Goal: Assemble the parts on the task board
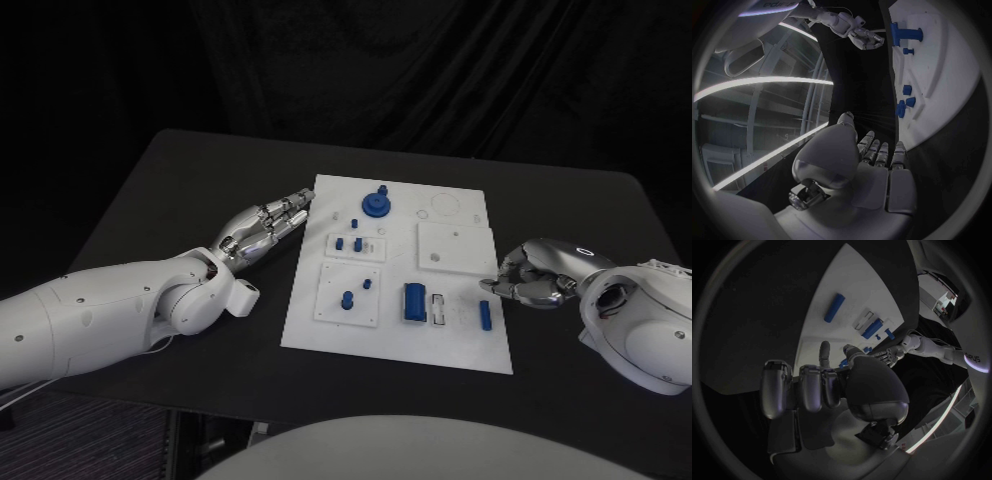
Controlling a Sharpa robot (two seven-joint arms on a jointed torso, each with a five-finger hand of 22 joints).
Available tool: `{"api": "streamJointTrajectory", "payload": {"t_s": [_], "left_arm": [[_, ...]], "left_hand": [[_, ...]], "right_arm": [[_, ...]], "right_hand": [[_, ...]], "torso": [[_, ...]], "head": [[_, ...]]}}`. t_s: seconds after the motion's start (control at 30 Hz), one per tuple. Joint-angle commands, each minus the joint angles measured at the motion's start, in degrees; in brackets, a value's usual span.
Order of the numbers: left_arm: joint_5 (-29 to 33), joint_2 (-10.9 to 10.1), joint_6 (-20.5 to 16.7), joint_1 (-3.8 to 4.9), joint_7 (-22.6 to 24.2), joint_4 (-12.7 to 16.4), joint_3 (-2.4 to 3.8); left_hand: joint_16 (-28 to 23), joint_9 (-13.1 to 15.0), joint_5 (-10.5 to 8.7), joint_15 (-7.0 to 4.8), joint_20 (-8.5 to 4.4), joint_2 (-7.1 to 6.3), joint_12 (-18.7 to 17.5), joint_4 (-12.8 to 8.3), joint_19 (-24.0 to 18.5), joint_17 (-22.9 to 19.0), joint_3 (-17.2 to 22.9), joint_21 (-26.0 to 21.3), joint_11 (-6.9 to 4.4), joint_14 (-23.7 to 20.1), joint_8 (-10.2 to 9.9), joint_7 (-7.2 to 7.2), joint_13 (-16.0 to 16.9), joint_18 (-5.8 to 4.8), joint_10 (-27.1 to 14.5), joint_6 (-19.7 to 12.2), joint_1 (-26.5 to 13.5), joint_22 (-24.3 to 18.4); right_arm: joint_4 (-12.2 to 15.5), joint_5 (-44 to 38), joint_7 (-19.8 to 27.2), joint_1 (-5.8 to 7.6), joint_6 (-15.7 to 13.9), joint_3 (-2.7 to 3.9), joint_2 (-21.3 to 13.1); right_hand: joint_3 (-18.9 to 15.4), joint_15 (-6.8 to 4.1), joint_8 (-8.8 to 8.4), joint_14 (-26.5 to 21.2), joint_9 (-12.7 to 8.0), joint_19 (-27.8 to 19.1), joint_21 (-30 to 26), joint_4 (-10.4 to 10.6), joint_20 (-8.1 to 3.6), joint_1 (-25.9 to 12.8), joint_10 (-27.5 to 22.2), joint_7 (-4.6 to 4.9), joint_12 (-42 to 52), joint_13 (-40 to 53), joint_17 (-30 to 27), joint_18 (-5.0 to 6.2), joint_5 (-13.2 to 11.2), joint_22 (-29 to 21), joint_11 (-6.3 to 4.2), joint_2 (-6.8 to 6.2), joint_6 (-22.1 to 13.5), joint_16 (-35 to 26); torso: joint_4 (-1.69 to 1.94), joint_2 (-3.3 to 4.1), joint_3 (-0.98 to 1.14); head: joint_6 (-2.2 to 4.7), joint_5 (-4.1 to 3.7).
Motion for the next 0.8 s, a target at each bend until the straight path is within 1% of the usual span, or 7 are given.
{"api": "streamJointTrajectory", "payload": {"t_s": [0.03, 0.2, 0.37, 0.5, 0.57, 0.67, 0.8], "left_arm": [[-0.1, 0.1, 0.3, -0.12, 1.8, 0.0, 0.04], [-0.1, 0.1, 0.3, -0.14, 1.8, 0.0, 0.04], [-0.1, 0.2, 0.4, -0.16, 1.8, -0.1, 0.04], [-0.1, 0.2, 0.4, -0.19, 1.8, -0.1, 0.04], [-0.1, 0.1, 0.4, -0.19, 1.8, 0.0, 0.04], [-0.1, 0.1, 0.5, -0.21, 1.8, 0.0, 0.04], [-0.1, 0.0, 0.5, -0.22, 1.8, 0.1, 0.04]], "left_hand": [[-0.2, 0.1, 0.21, 0.20, 0.41, 0.05, 0.3, -0.1, 0.0, 0.0, 0.2, -0.3, 0.46, 0.0, 0.4, 0.37, 0.0, 0.76, 0.1, 0.1, 0.5, 0.0], [-0.2, 0.1, 0.21, 0.20, 0.41, 0.05, 0.3, -0.1, 0.0, 0.0, 0.2, -0.3, 0.46, 0.0, 0.4, 0.37, 0.0, 0.76, 0.1, 0.1, 0.5, 0.0], [-0.2, 0.1, 0.23, 0.20, 0.41, 0.04, 0.2, -0.1, 0.0, 0.0, 0.2, -0.3, 0.46, 0.0, 0.4, 0.38, 0.0, 0.76, 0.1, 0.0, 0.5, 0.0], [-0.2, 0.1, 0.24, 0.20, 0.42, 0.04, 0.2, -0.1, 0.0, 0.0, 0.3, -0.3, 0.47, 0.0, 0.4, 0.39, 0.0, 0.76, 0.1, 0.0, 0.6, 0.0], [-0.2, 0.1, 0.25, 0.21, 0.42, 0.04, 0.3, -0.1, 0.0, 0.0, 0.3, -0.3, 0.48, 0.0, 0.3, 0.39, 0.0, 0.76, 0.1, 0.0, 0.6, 0.0], [-0.2, 0.1, 0.27, 0.21, 0.42, 0.05, 0.3, -0.1, 0.0, 0.0, 0.3, -0.3, 0.48, 0.0, 0.3, 0.39, 0.0, 0.76, 0.1, 0.0, 0.6, 0.0], [-0.2, 0.1, 0.29, 0.21, 0.43, 0.05, 0.2, -0.1, 0.0, 0.0, 0.3, -0.3, 0.49, 0.0, 0.3, 0.40, 0.0, 0.76, 0.1, 0.0, 0.7, 0.0]], "right_arm": [[0.5, -4.5, -4.2, -0.85, 1.8, -0.03, -0.4], [0.3, -5.4, -4.5, -1.77, 1.7, -0.04, -0.5], [0.2, -5.6, -4.4, -2.58, 1.2, -0.04, -0.2], [0.0, -5.7, -4.2, -3.43, 1.0, -0.04, 0.2], [-0.1, -5.7, -4.0, -3.87, 0.7, -0.04, 0.4], [-0.3, -5.7, -3.9, -4.38, 0.4, -0.04, 0.8], [-0.6, -5.7, -3.7, -4.79, 0.2, -0.05, 1.3]], "right_hand": [[0.0, 0.18, 0.05, 3.9, -0.2, 2.6, -0.2, 0.5, 0.26, -0.3, 6.0, -0.04, 0.2, 15.1, 3.4, -0.11, -0.3, 12.3, 0.58, -0.17, 0.3, -0.3], [-0.2, 0.14, -0.14, 3.8, -0.8, 2.6, -0.3, 1.1, 0.23, -0.5, 6.0, -0.07, 0.2, 15.1, 3.2, -0.08, -0.5, 12.2, 0.55, -0.19, 0.9, -0.4], [-0.2, 0.11, -0.28, 3.8, -1.1, 2.5, -0.5, 1.3, 0.21, -0.6, 6.0, -0.10, 0.2, 15.1, 2.9, -0.03, -0.7, 12.2, 0.55, -0.17, 1.1, -0.5], [-0.3, 0.06, -0.41, 3.7, -1.4, 2.5, -0.6, 1.6, 0.18, -0.6, 6.0, -0.11, 0.2, 15.1, 2.8, -0.02, -1.0, 12.1, 0.54, -0.16, 1.4, -0.6], [-0.4, 0.05, -0.51, 3.7, -1.6, 2.5, -0.6, 1.8, 0.16, -0.7, 6.0, -0.12, 0.2, 15.1, 2.7, -0.01, -1.2, 12.1, 0.52, -0.19, 1.6, -0.6], [-0.5, 0.02, -0.54, 3.7, -1.7, 2.5, -0.5, 1.9, 0.15, -0.7, 6.0, -0.16, 0.2, 15.1, 2.7, -0.04, -1.3, 12.2, 0.51, -0.20, 1.8, -0.7], [-0.4, -0.01, -0.57, 3.7, -1.9, 2.5, -0.6, 1.8, 0.13, -0.5, 6.0, -0.22, 0.2, 15.1, 2.6, -0.03, -1.3, 12.1, 0.46, -0.22, 2.0, -0.7]], "torso": [[-0.02, 0.12, 0.15], [0.10, 0.12, 0.15], [-0.01, 0.02, 0.13], [-0.08, 0.05, 0.18], [-0.15, 0.00, 0.16], [0.06, 0.01, 0.11], [-0.02, 0.03, 0.13]], "head": [[-0.01, -0.15], [-0.01, -0.38], [-0.01, -0.46], [-0.01, -0.32], [-0.01, -0.22], [-0.01, -0.37], [-0.01, -0.29]]}}
